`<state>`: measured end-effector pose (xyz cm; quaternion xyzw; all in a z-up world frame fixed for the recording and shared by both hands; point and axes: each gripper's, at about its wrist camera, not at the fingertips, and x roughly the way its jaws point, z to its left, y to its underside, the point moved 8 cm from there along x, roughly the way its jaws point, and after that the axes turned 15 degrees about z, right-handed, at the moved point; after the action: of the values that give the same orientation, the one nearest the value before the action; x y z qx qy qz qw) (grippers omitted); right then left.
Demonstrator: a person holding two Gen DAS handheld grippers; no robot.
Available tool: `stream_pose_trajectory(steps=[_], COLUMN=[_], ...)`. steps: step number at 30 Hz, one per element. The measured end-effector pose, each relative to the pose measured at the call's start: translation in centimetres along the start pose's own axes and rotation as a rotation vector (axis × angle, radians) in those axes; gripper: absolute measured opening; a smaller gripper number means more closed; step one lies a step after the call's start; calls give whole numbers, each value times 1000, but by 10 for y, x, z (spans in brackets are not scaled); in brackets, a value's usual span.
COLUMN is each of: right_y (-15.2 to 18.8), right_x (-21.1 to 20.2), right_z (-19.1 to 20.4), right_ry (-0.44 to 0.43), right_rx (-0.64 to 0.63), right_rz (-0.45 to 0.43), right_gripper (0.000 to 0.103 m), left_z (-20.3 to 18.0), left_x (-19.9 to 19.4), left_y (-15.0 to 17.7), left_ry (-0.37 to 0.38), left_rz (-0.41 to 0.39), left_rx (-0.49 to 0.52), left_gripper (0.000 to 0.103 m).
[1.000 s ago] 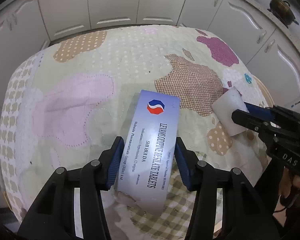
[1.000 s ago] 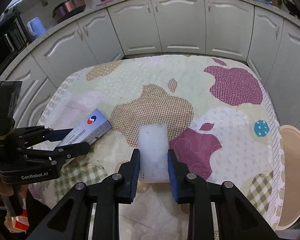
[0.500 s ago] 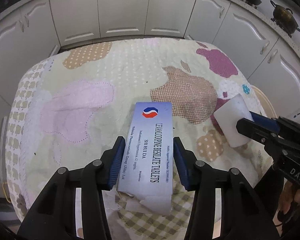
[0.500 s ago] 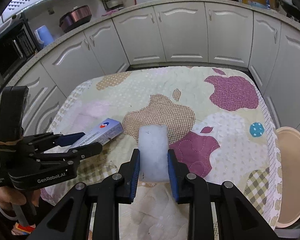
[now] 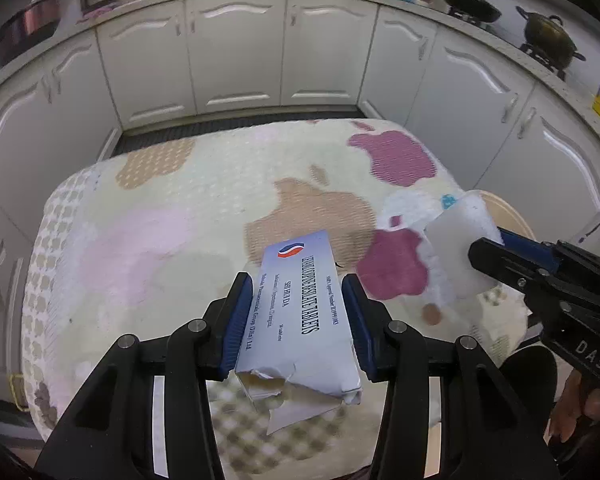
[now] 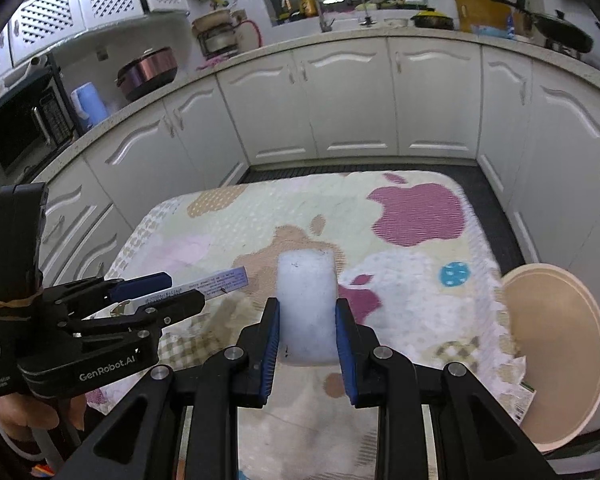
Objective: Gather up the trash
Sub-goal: 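Carry the tablet box with left tool while right tool carries the foam block to the bin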
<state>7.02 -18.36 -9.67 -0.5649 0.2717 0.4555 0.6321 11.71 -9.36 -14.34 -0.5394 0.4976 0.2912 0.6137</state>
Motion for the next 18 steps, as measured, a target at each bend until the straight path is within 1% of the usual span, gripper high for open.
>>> stream_pose_trajectory(steps=[7, 13, 18], right_y=[9, 13, 19], right_x=[-20, -37, -49], right_z=[-31, -51, -69], right_ry=[21, 43, 66], right_rx=[59, 91, 121], right_rz=[-27, -55, -70], right_gripper=[26, 26, 26], left_z=[-37, -60, -87], left_x=[-5, -4, -5], left_y=[-8, -12, -19], left_ry=[29, 72, 103], left_rz=[-24, -13, -14], left_rx=[41, 59, 90], left_gripper=[44, 44, 44])
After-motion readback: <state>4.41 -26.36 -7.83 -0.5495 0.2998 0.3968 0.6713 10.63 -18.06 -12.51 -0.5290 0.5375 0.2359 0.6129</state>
